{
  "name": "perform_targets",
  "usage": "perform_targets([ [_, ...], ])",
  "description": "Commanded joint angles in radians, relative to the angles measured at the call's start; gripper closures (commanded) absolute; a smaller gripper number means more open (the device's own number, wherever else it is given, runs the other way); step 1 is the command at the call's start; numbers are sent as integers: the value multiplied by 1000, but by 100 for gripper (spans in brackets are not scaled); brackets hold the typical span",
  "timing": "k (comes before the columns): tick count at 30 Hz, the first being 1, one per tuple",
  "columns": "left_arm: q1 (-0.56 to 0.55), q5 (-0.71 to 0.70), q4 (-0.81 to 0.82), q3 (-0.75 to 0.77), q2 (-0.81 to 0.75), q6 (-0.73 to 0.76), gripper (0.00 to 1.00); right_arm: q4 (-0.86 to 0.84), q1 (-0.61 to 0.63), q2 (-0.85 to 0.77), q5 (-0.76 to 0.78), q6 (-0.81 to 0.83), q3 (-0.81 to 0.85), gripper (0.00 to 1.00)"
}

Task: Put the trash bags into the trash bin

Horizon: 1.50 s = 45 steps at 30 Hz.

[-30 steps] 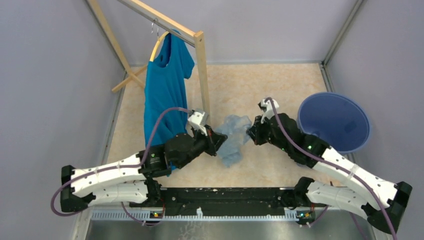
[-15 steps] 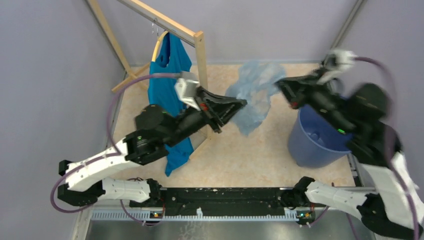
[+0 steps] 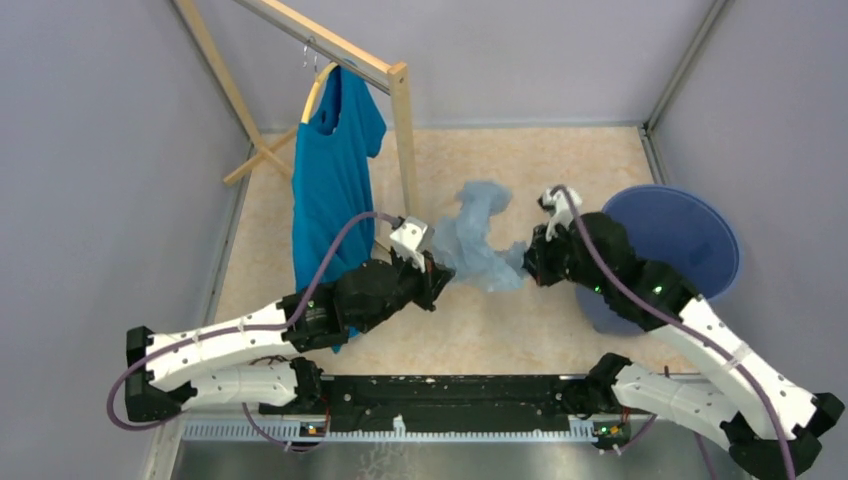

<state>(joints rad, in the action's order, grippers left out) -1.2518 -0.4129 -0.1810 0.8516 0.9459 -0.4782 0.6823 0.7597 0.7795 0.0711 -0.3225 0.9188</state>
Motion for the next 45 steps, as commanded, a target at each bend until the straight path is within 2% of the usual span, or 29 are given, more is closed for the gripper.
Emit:
perform_targets([
  [1, 9, 72, 132, 443, 75, 210, 100, -55, 0, 90, 85, 151, 567, 100],
  [3, 9, 246, 121, 725, 176, 283, 100, -25, 0, 168, 44, 196, 808, 100],
  [4, 9, 341, 140, 799, 210, 294, 100, -26, 1, 186, 18, 201, 890, 100],
  [6, 9, 489, 219, 848, 233, 295, 100, -65, 0, 174, -31, 199, 958, 100],
  [7, 8, 527, 255, 830, 227, 293, 100, -96, 1, 147, -44, 193, 937, 100],
  [9, 8, 480, 309, 699, 186, 291, 100, -161, 1, 71, -49, 174, 805, 100],
  [12, 9, 241, 337, 381, 87, 234, 100, -169, 1, -22, -64, 122, 513, 100],
  [15, 9, 95, 227, 95, -8, 74, 100, -154, 1, -82, -137, 16, 169, 100],
  [17, 9, 52, 133, -56, -74, -46, 100, -253, 2, -165, -259, -79, -63, 100],
  [19, 9, 14, 65, -149, -155, -121, 100, -353, 3, -232, -321, -154, -209, 100],
  [21, 11, 1, 78, -147, -222, -92, 100, -331, 3, -219, -280, -113, -132, 100],
  [23, 13, 25, 157, -42, -226, 32, 100, -256, 3, -124, -219, 11, 70, 100],
  [26, 14, 106, 116, 328, -52, 269, 100, -103, 2, 71, -63, 208, 493, 100],
  [28, 12, 235, 28, 597, 54, 334, 100, -37, 3, 137, -22, 267, 762, 100],
  [30, 12, 340, 12, 723, 87, 348, 100, -34, 2, 132, -63, 279, 900, 100],
  [32, 13, 334, 67, 643, 42, 338, 100, -101, 2, 60, -117, 259, 835, 100],
  [35, 13, 82, 170, 287, -75, 223, 100, -161, 3, -55, -84, 163, 503, 100],
  [36, 14, 9, 146, 167, -104, 155, 100, -155, 3, -73, -91, 110, 372, 100],
  [38, 14, -39, 46, 3, -149, 11, 100, -139, 2, -96, -166, 38, 101, 100],
  [40, 14, -62, -48, -94, -206, -97, 100, -166, 2, -151, -184, -60, -52, 100],
  [42, 14, -99, -71, -91, -266, -95, 100, -199, 1, -202, -177, -78, -69, 100],
  [45, 17, -120, 14, 92, -239, 112, 100, -142, 1, -99, -77, 45, 193, 100],
])
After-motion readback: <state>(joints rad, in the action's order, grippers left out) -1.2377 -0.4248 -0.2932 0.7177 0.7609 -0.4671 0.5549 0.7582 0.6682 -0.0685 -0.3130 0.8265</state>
